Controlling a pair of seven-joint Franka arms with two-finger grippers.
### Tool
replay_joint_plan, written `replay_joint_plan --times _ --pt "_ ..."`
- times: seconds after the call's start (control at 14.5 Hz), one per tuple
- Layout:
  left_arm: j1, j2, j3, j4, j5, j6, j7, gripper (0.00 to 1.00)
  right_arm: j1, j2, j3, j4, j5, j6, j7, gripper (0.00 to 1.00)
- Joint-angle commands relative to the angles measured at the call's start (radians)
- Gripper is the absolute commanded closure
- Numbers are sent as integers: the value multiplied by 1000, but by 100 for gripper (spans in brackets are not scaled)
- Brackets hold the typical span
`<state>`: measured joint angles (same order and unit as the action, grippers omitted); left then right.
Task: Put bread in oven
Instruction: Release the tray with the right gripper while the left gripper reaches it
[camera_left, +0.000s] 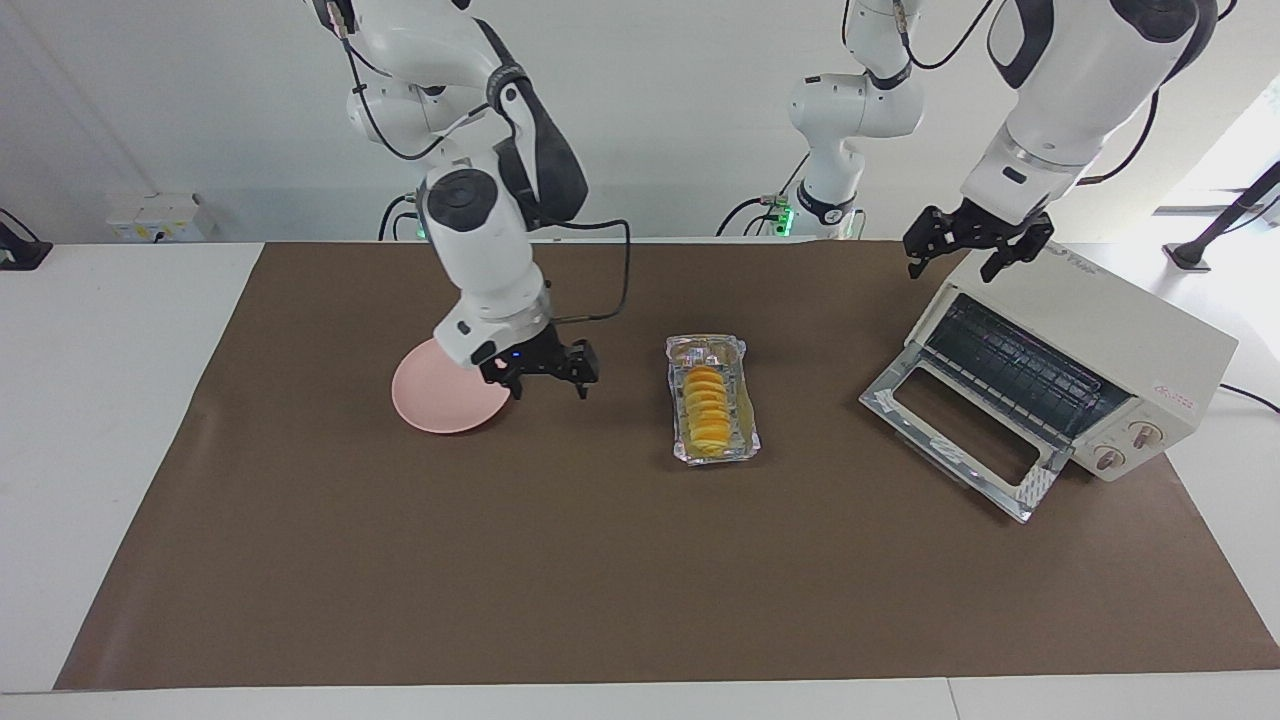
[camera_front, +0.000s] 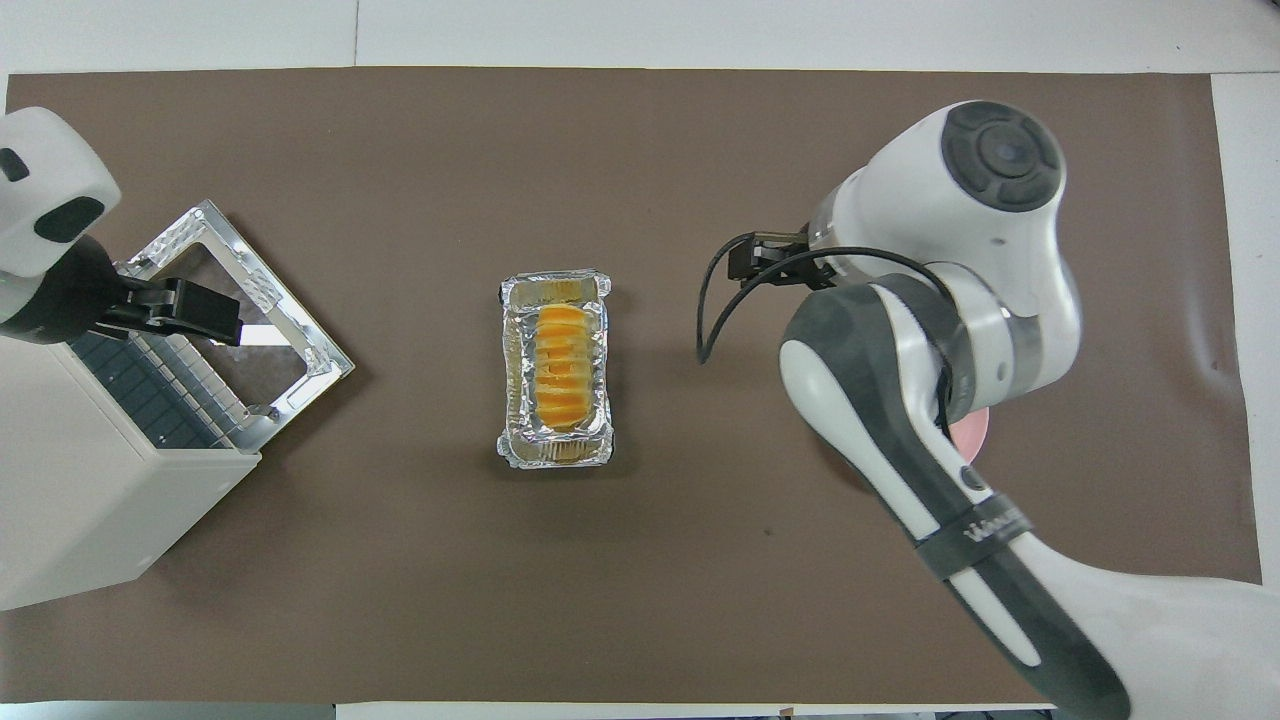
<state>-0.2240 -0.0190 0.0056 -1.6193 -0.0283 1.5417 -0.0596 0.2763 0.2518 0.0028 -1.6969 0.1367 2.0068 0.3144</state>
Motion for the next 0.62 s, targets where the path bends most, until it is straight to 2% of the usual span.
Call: replay_joint_plan --times 0.0,0.21,0.42,0.55 --pt "-154 -39 7 -69 2 61 -150 0 -109 -46 11 -7 8 -65 -196 0" --pt "-285 19 7 -97 -1 187 -345 0 -202 -100 9 -7 -6 -146 -381 0" --pt "-385 189 8 -32 -10 274 -471 0 -265 -157 9 -9 -46 -233 -464 0" --pt "-412 295 7 -10 -10 354 -479 0 -279 -181 8 -9 -77 -275 -511 0"
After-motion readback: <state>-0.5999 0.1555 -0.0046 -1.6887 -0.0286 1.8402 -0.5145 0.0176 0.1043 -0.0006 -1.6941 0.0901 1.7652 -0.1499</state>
